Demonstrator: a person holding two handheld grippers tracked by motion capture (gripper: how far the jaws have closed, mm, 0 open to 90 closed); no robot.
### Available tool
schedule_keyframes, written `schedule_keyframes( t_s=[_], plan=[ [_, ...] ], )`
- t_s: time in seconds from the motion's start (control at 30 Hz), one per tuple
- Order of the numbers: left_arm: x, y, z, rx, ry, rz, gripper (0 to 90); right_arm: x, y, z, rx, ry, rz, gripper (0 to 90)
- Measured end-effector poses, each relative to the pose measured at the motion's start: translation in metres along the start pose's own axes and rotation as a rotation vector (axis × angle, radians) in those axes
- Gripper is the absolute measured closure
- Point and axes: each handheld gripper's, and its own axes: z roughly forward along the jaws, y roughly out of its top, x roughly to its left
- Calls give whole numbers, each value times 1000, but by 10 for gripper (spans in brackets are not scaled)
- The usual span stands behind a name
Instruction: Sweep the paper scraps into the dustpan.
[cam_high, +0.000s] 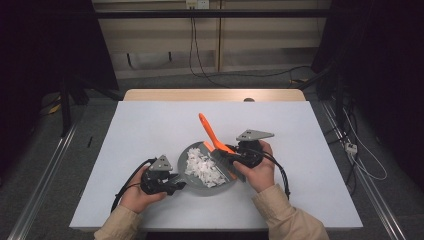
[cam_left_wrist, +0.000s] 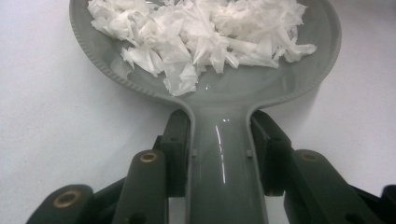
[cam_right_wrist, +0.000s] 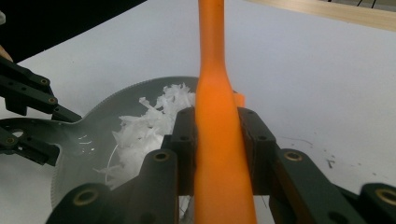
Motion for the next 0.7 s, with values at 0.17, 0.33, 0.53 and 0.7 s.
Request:
schedule_keyframes(
  t_s=[0.17,0.33,0.53,0.7],
  plan=[
    [2,-1,-3,-8,20,-4,627,-7,0,-4,-14,5,34,712],
    [4,-2,-5,-13,37,-11,628,-9,-2,-1,7,10,39,712],
    [11,-5,-14,-48,47,-42,627,-14,-2,-7,-1,-13,45,712],
    [15,-9,-19,-51,56,-55,628,-24,-2,-15,-34,-30,77,712]
  ],
)
